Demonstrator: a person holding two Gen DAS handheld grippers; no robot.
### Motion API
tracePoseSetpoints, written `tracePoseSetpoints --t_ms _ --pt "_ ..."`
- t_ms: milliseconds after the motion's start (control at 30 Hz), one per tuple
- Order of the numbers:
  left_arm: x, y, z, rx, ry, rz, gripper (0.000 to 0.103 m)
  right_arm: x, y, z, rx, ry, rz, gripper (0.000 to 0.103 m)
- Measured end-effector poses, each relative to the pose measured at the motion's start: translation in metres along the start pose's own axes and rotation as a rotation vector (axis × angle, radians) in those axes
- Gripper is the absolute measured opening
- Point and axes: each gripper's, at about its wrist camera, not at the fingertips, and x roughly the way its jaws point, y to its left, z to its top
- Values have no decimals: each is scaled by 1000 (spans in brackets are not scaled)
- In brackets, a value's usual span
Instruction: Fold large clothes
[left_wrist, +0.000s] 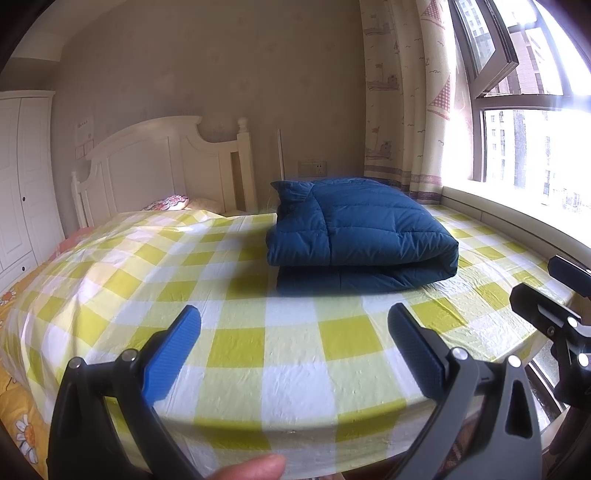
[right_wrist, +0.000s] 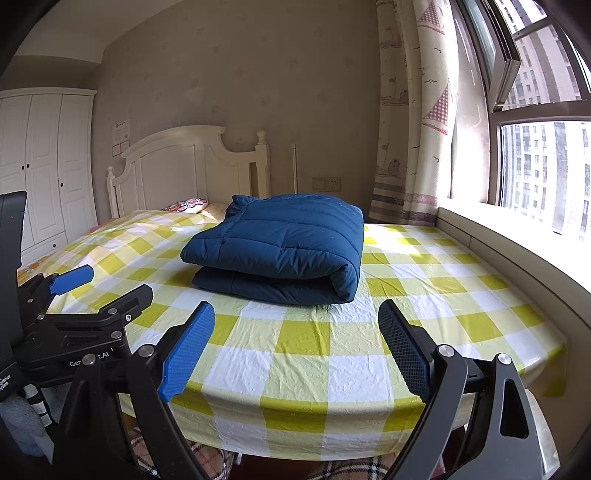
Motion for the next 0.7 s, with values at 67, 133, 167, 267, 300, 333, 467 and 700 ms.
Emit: tracePoseSetpoints --t_ms 67,133,167,267,300,333,467,700 --pt "0 0 0 0 0 0 101 0 0 0 -1 0 0 87" --pt "0 0 0 1 -2 1 101 0 1 0 -3 0 1 87" --pt "-1 0 0 2 -5 1 101 0 1 0 -4 0 1 87" --pt "-4 -1 1 5 -12 1 101 0 1 0 -6 0 2 87" --pt "-4 -1 2 6 -15 2 101 0 1 -1 -7 0 2 87" --pt "-5 -1 2 7 -17 2 101 -1 1 -1 -7 -1 2 87" --pt "-7 -3 2 13 -29 1 101 -3 2 -1 -13 -9 -1 87" --pt "-12 -4 2 19 -52 2 101 -8 2 -1 -20 -27 -4 87"
